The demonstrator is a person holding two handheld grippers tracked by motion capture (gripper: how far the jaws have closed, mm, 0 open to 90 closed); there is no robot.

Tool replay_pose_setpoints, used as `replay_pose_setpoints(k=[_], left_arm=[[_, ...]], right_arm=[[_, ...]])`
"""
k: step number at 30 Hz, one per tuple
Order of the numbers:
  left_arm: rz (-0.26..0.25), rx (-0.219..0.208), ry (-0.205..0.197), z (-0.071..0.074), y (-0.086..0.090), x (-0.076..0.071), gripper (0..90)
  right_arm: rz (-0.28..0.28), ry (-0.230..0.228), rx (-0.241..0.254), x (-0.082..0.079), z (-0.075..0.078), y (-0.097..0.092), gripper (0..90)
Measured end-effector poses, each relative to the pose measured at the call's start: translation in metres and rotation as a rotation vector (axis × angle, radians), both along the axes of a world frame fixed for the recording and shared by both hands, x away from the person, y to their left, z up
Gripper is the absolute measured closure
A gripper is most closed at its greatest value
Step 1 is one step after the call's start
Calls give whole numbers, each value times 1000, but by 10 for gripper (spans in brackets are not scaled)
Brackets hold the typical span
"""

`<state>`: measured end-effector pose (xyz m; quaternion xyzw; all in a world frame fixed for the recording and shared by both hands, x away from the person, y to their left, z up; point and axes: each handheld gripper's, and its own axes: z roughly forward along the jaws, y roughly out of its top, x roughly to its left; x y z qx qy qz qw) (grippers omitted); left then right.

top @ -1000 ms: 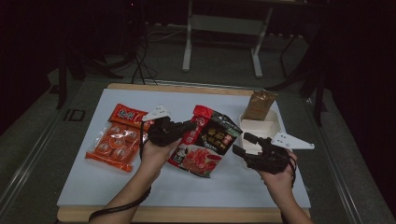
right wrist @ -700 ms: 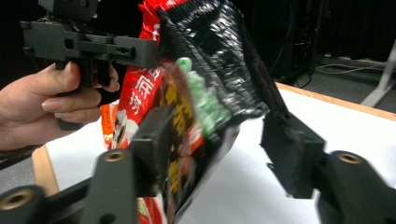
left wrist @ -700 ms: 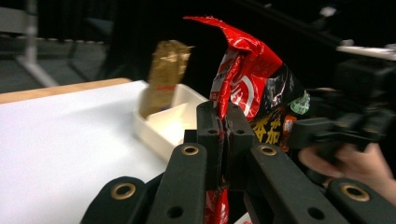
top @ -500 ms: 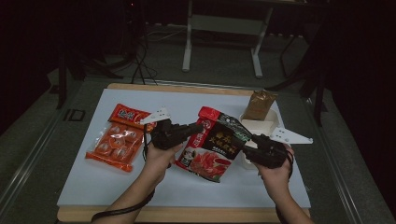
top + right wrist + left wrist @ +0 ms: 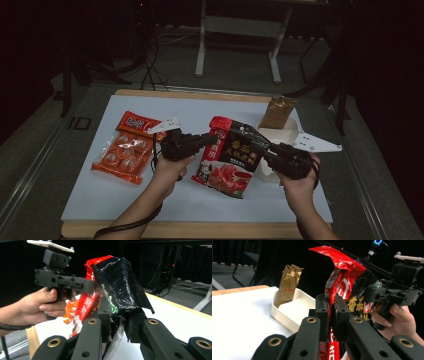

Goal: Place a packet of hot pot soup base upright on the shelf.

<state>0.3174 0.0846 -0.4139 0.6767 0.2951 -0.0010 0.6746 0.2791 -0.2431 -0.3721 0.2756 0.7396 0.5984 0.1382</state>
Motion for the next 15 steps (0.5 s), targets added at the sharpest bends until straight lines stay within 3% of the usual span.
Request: replay_pose_setpoints(k=[7,8,9,15], left_arm=[[14,54,-47,5,-1,-6,783],[24,96,-84,8,-1,-8,783],[31,110,-93,9,-1,-9,681],[49,155,-104,10,4,-14,563]], right_arm=[[17,-16,-10,-1,7,1,775],[21,-21,-10,-1,8,0,776],[22,-31,-30,-2,12,0,776],[21,-32,-36,3,18,-7,775]])
